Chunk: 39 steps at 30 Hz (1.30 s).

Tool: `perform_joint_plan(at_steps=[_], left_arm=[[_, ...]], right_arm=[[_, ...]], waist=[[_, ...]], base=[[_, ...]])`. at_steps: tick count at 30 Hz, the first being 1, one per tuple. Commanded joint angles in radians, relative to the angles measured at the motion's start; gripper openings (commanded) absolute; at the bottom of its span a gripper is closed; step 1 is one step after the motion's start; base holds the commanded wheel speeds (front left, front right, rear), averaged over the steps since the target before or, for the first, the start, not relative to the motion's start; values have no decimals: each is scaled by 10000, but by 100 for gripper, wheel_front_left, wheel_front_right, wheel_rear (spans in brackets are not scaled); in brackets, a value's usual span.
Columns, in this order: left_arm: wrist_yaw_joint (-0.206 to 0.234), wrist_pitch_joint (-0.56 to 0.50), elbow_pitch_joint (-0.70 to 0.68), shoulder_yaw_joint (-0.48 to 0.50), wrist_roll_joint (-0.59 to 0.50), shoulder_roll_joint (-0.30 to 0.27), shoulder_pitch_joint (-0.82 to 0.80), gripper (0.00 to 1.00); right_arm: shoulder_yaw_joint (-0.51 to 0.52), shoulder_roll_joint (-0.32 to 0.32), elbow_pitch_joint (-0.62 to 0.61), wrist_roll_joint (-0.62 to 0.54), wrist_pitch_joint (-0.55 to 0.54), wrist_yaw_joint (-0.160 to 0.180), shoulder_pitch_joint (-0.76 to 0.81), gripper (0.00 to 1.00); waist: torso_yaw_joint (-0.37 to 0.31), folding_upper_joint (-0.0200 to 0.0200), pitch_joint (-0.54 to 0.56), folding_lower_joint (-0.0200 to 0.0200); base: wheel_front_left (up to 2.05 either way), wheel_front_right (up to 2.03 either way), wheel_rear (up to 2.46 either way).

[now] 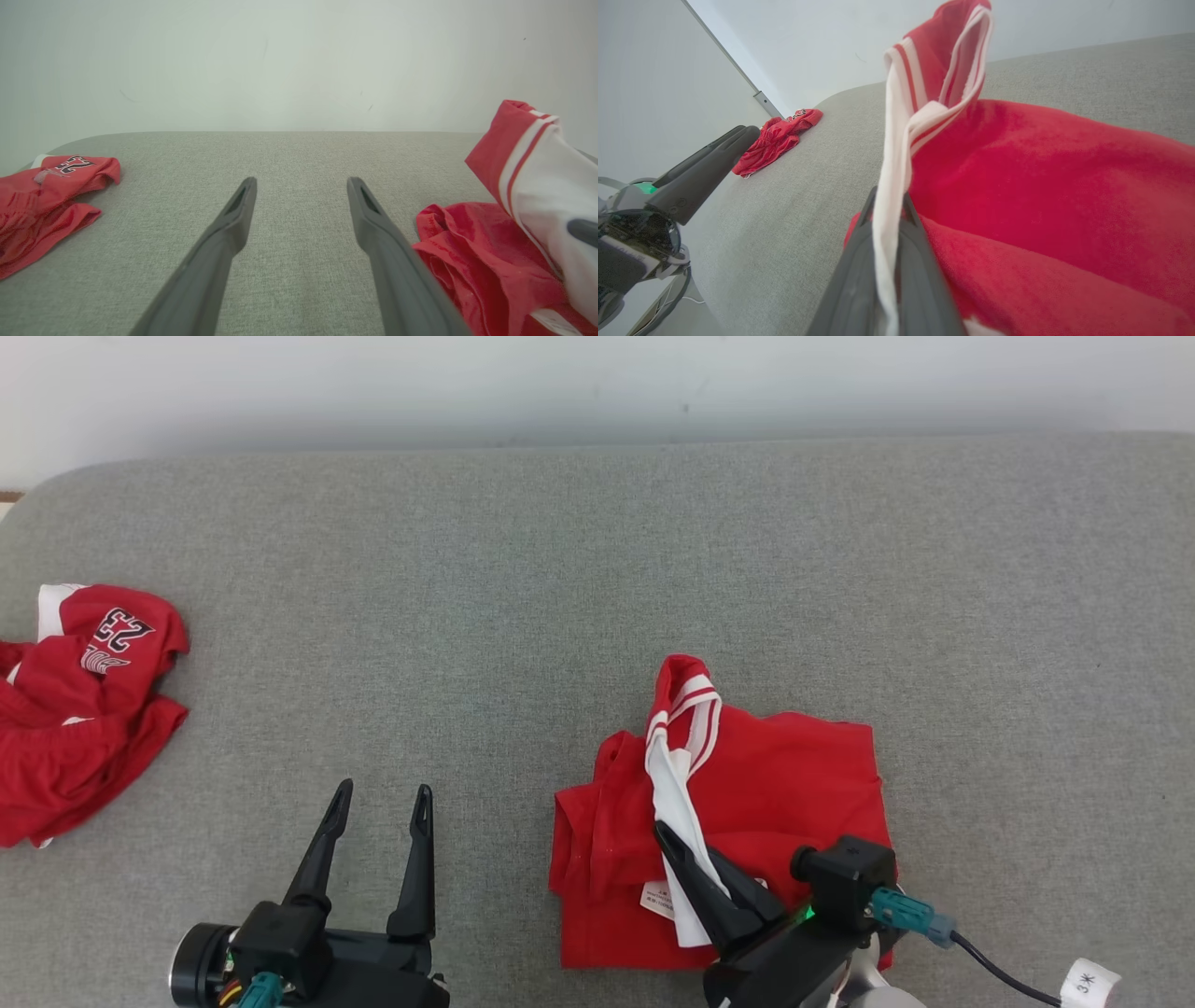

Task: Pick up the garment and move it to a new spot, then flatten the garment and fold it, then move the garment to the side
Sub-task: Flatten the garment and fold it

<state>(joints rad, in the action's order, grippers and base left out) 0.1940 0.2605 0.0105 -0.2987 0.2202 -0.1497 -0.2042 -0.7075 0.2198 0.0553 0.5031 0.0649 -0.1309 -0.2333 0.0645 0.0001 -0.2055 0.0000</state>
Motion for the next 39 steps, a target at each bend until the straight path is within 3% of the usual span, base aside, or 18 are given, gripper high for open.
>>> perform_joint_plan(at_steps=[1, 5, 6, 7, 8, 15, 21, 27, 39], left_arm=[[-50, 39, 34, 6, -25, 14, 21, 100], [-58, 39, 62, -2, -58, 33, -49, 100], [-62, 39, 69, -4, -63, 40, -65, 100], [-62, 39, 73, -3, -69, 45, -79, 100], [-70, 39, 79, -4, -77, 46, -94, 100], [-128, 39, 121, 30, -78, 92, -155, 100], [-134, 39, 131, 127, -92, 118, -31, 100], [-142, 39, 75, 207, -118, 102, 31, 100], [-88, 39, -184, 442, -269, -49, 209, 100]], right_arm=[[-86, -85, 151, 108, 124, 3, -184, 0], [-294, -273, 553, 292, 338, 3, -435, 0], [-381, -320, 605, 367, 401, 2, -491, 31], [-468, -359, 661, 458, 440, 0, -537, 80], [-569, -387, 707, 538, 485, 0, -594, 100], [-1250, -446, 541, 1139, 613, 2, -835, 100], [-1293, -173, -873, 1463, 1123, 2, -929, 100], [70, 140, -1831, 1138, 1358, 0, -657, 100], [3513, 698, -1811, -425, 1172, 0, 340, 100]], waist=[[8, -1, -53, 0], [12, -1, -137, 0], [16, -1, -151, 0], [18, -1, -168, 0], [21, -1, -183, 0], [70, -1, -213, 0], [46, -1, -114, 0], [-2, -1, -1, 0], [3, -1, 273, 0]], base=[[0, 0, 0], [0, 0, 0], [0, 0, 0], [0, 0, 0], [0, 0, 0], [0, 0, 0], [0, 0, 0], [0, 0, 0], [0, 0, 0]])
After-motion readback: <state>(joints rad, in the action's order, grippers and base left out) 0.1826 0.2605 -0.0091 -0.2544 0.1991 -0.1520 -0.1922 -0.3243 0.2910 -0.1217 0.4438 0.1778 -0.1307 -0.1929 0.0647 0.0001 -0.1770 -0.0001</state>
